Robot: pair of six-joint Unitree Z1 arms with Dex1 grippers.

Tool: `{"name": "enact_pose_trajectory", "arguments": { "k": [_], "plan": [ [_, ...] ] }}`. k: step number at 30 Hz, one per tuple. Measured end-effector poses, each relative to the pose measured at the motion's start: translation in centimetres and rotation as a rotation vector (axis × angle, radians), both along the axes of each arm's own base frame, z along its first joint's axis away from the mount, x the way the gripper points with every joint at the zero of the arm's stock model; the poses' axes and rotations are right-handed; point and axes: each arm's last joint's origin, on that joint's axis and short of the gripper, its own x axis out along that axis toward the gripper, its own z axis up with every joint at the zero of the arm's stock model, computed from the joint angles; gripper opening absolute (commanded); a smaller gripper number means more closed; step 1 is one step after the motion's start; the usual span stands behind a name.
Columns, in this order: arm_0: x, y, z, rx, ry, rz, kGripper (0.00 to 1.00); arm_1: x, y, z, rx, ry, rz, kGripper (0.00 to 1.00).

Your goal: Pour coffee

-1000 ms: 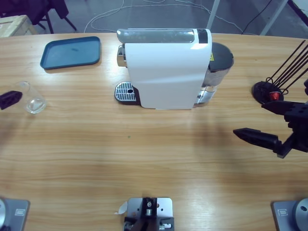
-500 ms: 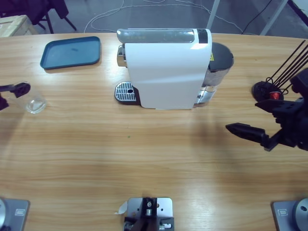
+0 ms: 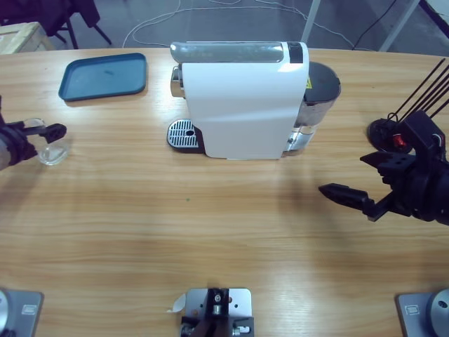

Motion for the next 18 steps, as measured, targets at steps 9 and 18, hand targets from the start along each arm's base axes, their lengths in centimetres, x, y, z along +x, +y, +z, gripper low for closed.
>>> {"name": "enact_pose_trajectory", "arguments": {
  "k": [9, 18],
  "plan": [
    [0.8, 0.2, -1.1, 0.014, 0.016, 0.016, 0.315, 0.2, 0.3, -0.2, -0.007, 0.005, 0.0, 1.0],
    [0.6, 0.4, -1.4, 0.049, 0.019, -0.008, 0.0, 0.5, 0.6, -0.6, -0.022, 0.017, 0.0, 1.0]
  ]
}}
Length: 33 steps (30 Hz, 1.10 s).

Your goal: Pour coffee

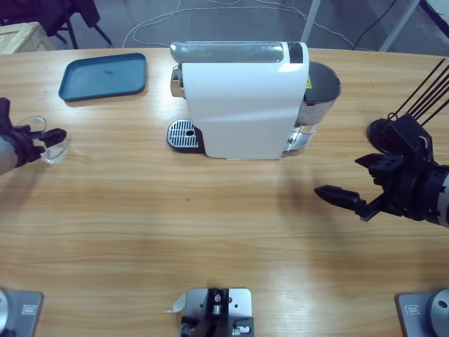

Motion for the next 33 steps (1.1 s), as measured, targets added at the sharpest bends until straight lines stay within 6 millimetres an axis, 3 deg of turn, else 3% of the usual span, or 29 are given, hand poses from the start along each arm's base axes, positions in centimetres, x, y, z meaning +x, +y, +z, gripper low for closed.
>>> {"name": "enact_pose_trajectory", "arguments": {
  "k": [9, 13, 18, 22, 27, 33],
  "plan": [
    [-0.2, -0.2, 0.1, 0.017, 0.004, -0.082, 0.0, 0.0, 0.0, 0.0, 0.0, 0.0, 0.0, 1.0],
    [-0.7, -1.7, 1.7, -0.036, -0.038, -0.348, 0.0, -0.1, -0.1, 0.1, -0.029, 0.01, 0.008, 1.0],
    [-1.3, -4.6, 4.7, -0.047, -0.04, -0.724, 0.0, -0.1, -0.2, 2.9, -0.047, -0.052, 0.05, 1.0],
    [-1.0, -6.7, 6.9, -0.033, -0.023, -0.94, 0.0, -0.8, -1.2, 3.7, -0.057, -0.075, 0.056, 1.0],
    [1.6, -8.9, 7.7, -0.033, -0.059, -1.123, 0.0, -1.2, -1.9, 4.0, -0.057, -0.082, 0.053, 1.0],
    [6.6, -11.6, 4.8, 0.05, -0.022, -1.224, 0.0, -1.6, -2.4, 3.9, -0.062, -0.077, 0.053, 1.0]
  ]
}}
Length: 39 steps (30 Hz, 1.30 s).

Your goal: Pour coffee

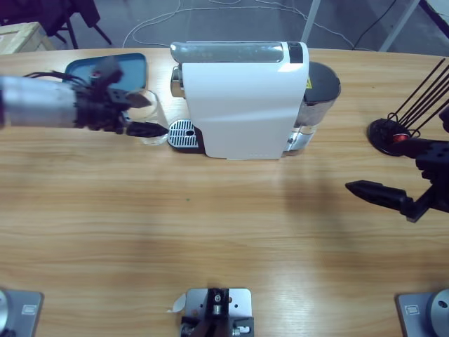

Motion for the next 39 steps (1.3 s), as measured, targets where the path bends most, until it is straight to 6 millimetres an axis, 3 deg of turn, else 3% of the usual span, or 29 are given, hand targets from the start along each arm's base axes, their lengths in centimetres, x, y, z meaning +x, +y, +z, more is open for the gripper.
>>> {"name": "enact_pose_trajectory", "arguments": {
  "k": [7, 28, 29, 30, 31, 39],
  "plan": [
    [3.4, -1.8, -1.2, -0.003, -0.011, -0.033, 0.0, -0.1, -0.1, -0.1, -0.007, 0.005, 0.0, 1.0],
    [2.9, -3.9, -1.5, 0.011, 0.026, -0.11, 0.0, -0.1, -0.3, -0.5, -0.034, -0.006, -0.025, 1.0],
    [2.8, -3.9, -1.5, 0.011, 0.026, -0.112, 0.486, -0.1, -0.4, -0.6, -0.035, -0.005, -0.025, 1.0],
    [2.8, -4.0, -1.5, 0.011, 0.026, -0.114, 0.887, -0.1, -0.4, -0.6, -0.036, -0.004, -0.025, 1.0],
    [2.8, -4.0, -1.5, 0.011, 0.026, -0.116, 0.983, -0.1, -0.4, -0.6, -0.036, -0.004, -0.025, 1.0],
    [2.7, -4.1, -1.5, 0.006, 0.046, -0.09, 1.0, -0.1, -0.4, -0.6, -0.037, -0.004, -0.025, 1.0]
  ]
}}
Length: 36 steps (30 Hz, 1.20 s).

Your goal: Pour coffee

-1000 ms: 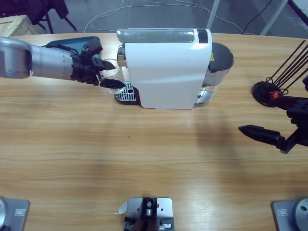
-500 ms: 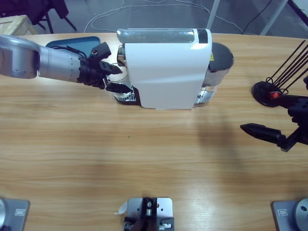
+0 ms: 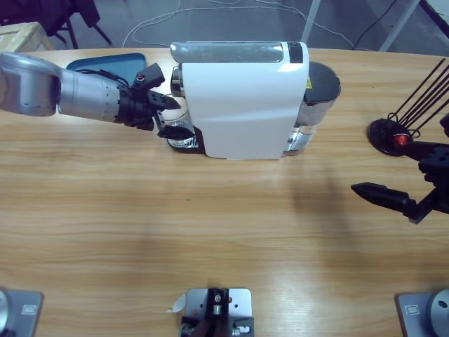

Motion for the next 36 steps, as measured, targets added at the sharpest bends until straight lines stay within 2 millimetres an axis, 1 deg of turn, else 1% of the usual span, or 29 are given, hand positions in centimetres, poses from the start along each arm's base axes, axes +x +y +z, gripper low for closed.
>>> {"name": "enact_pose_trajectory", "arguments": {
  "k": [5, 9, 13, 15, 18, 20, 24, 26, 27, 29, 30, 31, 32, 33, 35, 36],
  "plan": [
    [-0.1, 0.1, -0.1, -0.001, 0.007, 0.0, 1.0, 0.0, 0.0, 0.0, 0.003, -0.003, 0.0, 1.0],
    [-0.7, 0.6, -0.2, -0.007, 0.03, -0.002, 1.0, 0.0, 0.0, -0.1, 0.004, -0.003, 0.0, 1.0],
    [-1.9, 1.6, 1.7, -0.047, 0.024, 0.014, 1.0, 0.1, 0.1, -0.1, 0.008, -0.006, 0.0, 1.0],
    [-2.9, 2.3, 2.7, -0.062, 0.013, 0.018, 1.0, 0.1, 0.1, -0.1, 0.011, -0.008, 0.0, 1.0],
    [-4.5, 3.5, 3.7, -0.072, 0.001, 0.036, 1.0, 0.0, 0.1, -0.3, 0.01, -0.008, 0.0, 1.0],
    [-5.0, 4.5, 4.4, -0.065, -0.021, 0.093, 1.0, 0.0, 0.0, -0.5, 0.005, -0.004, 0.0, 1.0],
    [-5.5, 6.9, 5.7, -0.023, -0.08, 0.297, 1.0, -0.1, -0.1, -0.7, 0.003, -0.002, 0.0, 1.0],
    [-6.4, 8.0, 6.4, -0.021, -0.066, 0.409, 1.0, -0.1, -0.2, -0.7, 0.003, -0.003, -0.001, 0.999],
    [-7.1, 8.5, 6.8, -0.03, -0.041, 0.456, 1.0, -0.1, -0.2, -0.6, 0.001, -0.004, -0.002, 0.972],
    [-8.9, 9.4, 7.8, -0.055, 0.037, 0.536, 1.0, 0.0, -0.1, 0.3, -0.001, -0.014, -0.011, 0.967],
    [-9.9, 9.8, 8.3, -0.069, 0.074, 0.562, 1.0, 0.2, 0.1, 1.0, 0.006, -0.029, -0.019, 0.94],
    [-11.1, 10.3, 8.7, -0.078, 0.113, 0.583, 1.0, 0.4, 0.2, 2.0, 0.021, -0.046, -0.025, 0.842],
    [-12.2, 10.7, 9.0, -0.073, 0.146, 0.593, 1.0, 0.7, 0.4, 3.3, 0.04, -0.064, -0.034, 0.773],
    [-13.3, 11.0, 9.3, -0.065, 0.171, 0.594, 1.0, 1.0, 0.7, 4.4, 0.054, -0.076, -0.043, 0.734],
    [-15.0, 11.5, 9.8, -0.057, 0.187, 0.576, 1.0, 1.9, 1.3, 6.5, 0.076, -0.093, -0.058, 0.711],
    [-15.5, 11.5, 10.2, -0.063, 0.182, 0.561, 1.0, 2.6, 1.7, 7.4, 0.082, -0.093, -0.059, 0.626]
  ]
}}
